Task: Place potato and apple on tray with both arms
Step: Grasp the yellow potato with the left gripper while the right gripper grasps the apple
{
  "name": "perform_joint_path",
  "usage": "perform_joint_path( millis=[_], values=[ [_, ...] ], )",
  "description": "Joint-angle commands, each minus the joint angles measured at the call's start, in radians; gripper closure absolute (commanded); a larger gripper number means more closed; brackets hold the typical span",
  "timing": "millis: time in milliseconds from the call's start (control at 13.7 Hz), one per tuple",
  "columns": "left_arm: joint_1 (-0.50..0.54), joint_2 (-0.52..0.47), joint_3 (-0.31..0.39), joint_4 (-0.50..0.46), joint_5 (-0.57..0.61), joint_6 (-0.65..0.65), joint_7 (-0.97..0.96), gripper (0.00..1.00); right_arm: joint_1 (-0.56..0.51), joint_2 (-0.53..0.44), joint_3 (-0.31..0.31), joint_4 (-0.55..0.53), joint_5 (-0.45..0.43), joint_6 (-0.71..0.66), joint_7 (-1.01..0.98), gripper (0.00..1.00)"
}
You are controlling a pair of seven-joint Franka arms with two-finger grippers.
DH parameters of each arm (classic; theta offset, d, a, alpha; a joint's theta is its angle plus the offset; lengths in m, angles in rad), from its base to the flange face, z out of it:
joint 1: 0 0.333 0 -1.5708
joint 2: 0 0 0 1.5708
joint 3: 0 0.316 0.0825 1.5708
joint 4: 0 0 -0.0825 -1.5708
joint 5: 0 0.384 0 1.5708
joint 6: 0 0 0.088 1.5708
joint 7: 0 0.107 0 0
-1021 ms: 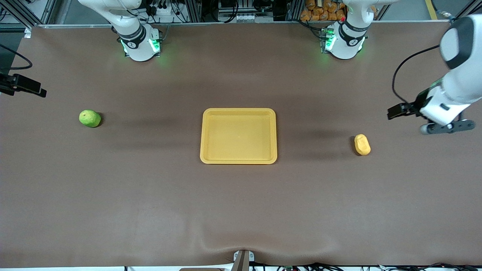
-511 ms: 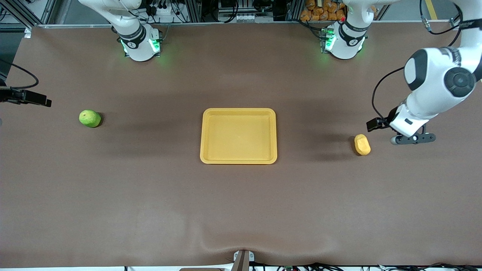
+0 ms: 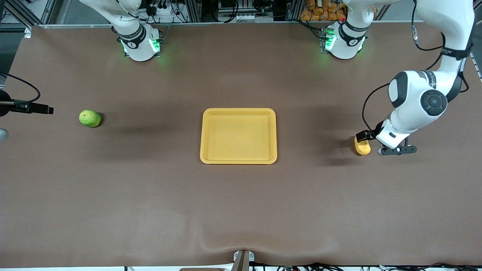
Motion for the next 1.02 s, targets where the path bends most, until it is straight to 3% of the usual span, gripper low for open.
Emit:
perform_joint_path(
  millis=[0, 219, 365, 730, 948],
  values=[
    [0.013, 0.043, -0.002, -0.004, 0.005, 0.045, -0.006, 0.03, -0.021, -0.005, 0.004, -0.068, -0.021, 0.049, -0.015, 0.00],
    [0.013, 0.073, -0.002, -0.002, 0.005, 0.048, -0.005, 0.07, -0.027, -0.003, -0.007, -0.136, -0.021, 0.104, -0.015, 0.00],
    [0.018, 0.091, -0.002, 0.001, 0.004, 0.052, -0.005, 0.17, -0.027, -0.003, -0.019, -0.189, -0.021, 0.156, -0.015, 0.00],
    [0.019, 0.119, 0.004, 0.001, 0.051, 0.081, -0.006, 0.22, -0.029, -0.003, -0.033, -0.278, -0.021, 0.240, -0.015, 0.00],
    [0.028, 0.131, 0.004, 0.002, 0.056, 0.083, -0.008, 0.46, -0.029, -0.005, -0.048, -0.344, -0.021, 0.313, -0.016, 0.00]
  ],
)
